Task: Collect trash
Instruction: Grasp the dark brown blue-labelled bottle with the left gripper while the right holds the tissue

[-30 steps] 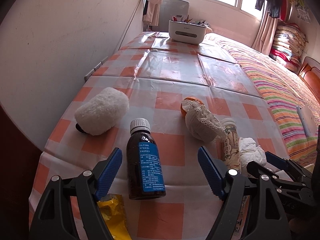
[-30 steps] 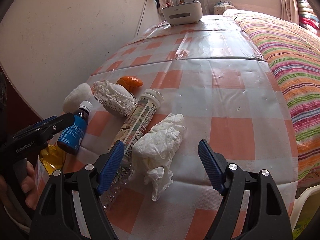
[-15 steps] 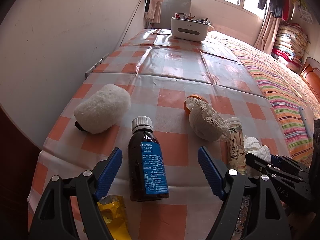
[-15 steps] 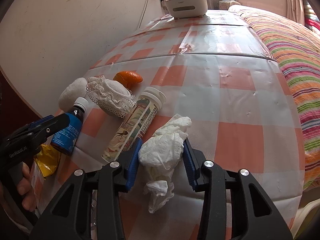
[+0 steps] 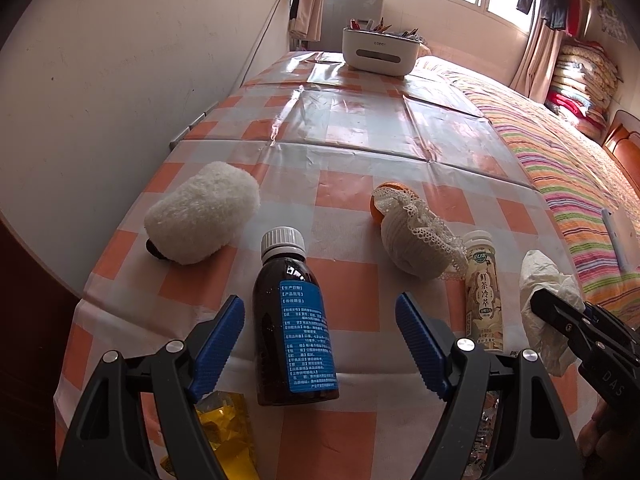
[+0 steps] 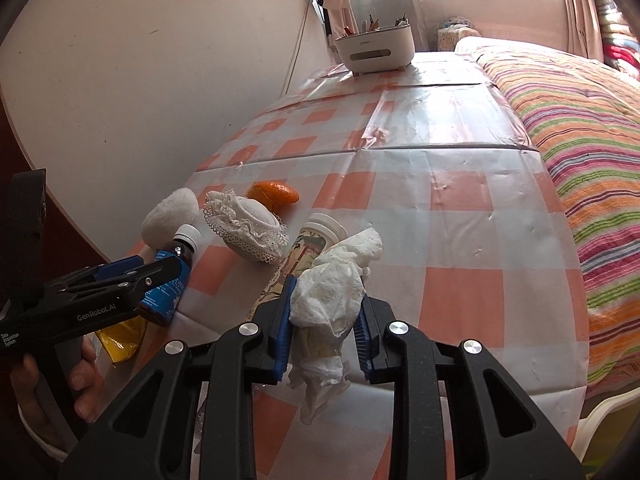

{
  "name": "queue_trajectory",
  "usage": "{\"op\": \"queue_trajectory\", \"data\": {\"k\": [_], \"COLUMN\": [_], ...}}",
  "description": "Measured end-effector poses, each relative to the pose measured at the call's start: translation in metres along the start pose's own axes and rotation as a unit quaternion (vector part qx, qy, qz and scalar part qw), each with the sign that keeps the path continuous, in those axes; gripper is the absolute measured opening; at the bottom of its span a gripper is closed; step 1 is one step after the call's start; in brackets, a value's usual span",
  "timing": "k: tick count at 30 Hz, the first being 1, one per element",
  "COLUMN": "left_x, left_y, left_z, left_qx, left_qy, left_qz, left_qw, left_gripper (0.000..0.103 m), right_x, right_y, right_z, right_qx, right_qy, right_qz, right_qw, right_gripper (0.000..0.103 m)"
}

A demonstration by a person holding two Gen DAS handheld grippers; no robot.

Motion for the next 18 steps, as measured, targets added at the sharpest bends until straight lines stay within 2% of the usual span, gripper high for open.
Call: {"op": "queue_trajectory", "data": {"k": [8,18], "left_x": [-0.004,-0.005], "left_y": [-0.005,-0.002], "left_z": [0.013,0.029], "left_qx": [-0.009,-0.022], "left_qy": [-0.013,-0.033], "left_qz": [-0.014,-0.009], "left_qw": [0.9998,0.9992], "left_gripper": [0.076,0.076], "right_x": [0.002,0.007], "right_y": [0.002,0.005], "right_z": [-0.002,-0.01], "right_qx": [0.003,0.01], "right_qy": [-0.008,-0.013], "right_qz": [0.014,0.022], "right_qw": [1.0,1.0], "right_gripper": [0.025,0.026]}}
Point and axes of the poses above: each gripper's, at about its wrist camera, not at the fingertips, and z roughly the way its jaws point, x to its right, y to its underside, the point moved 10 cm from there along z, roughly the way its jaws point, and after that the axes turned 13 degrees about -z, right-handed, at the moved point
